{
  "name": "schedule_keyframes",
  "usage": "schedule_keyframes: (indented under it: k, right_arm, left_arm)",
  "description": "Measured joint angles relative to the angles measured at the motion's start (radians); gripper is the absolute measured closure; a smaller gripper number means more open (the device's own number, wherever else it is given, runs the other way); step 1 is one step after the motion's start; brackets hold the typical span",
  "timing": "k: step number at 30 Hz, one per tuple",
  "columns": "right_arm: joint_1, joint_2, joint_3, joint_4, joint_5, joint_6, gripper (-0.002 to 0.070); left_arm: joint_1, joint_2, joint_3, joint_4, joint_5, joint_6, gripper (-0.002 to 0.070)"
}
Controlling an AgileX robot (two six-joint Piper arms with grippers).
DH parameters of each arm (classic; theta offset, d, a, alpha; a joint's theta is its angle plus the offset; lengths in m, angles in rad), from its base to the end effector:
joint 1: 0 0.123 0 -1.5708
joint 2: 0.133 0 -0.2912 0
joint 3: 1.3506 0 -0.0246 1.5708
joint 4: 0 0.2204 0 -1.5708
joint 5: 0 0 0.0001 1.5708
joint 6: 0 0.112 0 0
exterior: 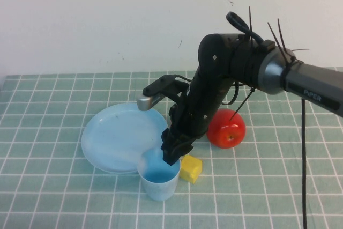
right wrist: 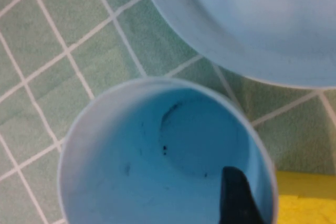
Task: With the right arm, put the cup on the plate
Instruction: Pick up the cup from the table, then place the cup on the plate
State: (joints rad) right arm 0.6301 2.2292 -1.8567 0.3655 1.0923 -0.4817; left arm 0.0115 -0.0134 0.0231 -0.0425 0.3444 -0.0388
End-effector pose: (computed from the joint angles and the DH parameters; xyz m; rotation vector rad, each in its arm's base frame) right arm 0.3417 0.2932 0.1856 -1.3711 2.5904 0.5234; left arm 0.0367 -0.0012 0.1697 -0.0729 1.8364 -0.0604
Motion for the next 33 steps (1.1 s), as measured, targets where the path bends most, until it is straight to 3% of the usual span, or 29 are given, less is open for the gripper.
schedule_keyframes:
  k: [2,6,8,23,33]
  right_arm:
    - [0.003,0.005,0.0,0.008,-0.014,-0.009,0.0344]
    - [0.005,0.008,0.0,0.025,-0.019,-0.042,0.0579]
    - [0.005,0.008,0.0,0.029,-0.019,-0.054,0.0636]
    - [0.005,0.016,-0.315,0.025,-0.025,-0.094,0.0657]
    - [0.005,0.148,-0.345,0.0,-0.112,-0.215,0.0658]
  left_arm:
    - [0.0,0.0,0.0,0.0,0.0,0.0,0.0678]
    - [0.0,0.0,0.0,0.0,0.0,0.0,0.0678]
    - [0.0,0.0,0.0,0.0,0.0,0.0,0.0678]
    - [0.0,0.0,0.0,0.0,0.0,0.002,0.0678]
    - [0.0,0.0,0.0,0.0,0.0,0.002,0.0678]
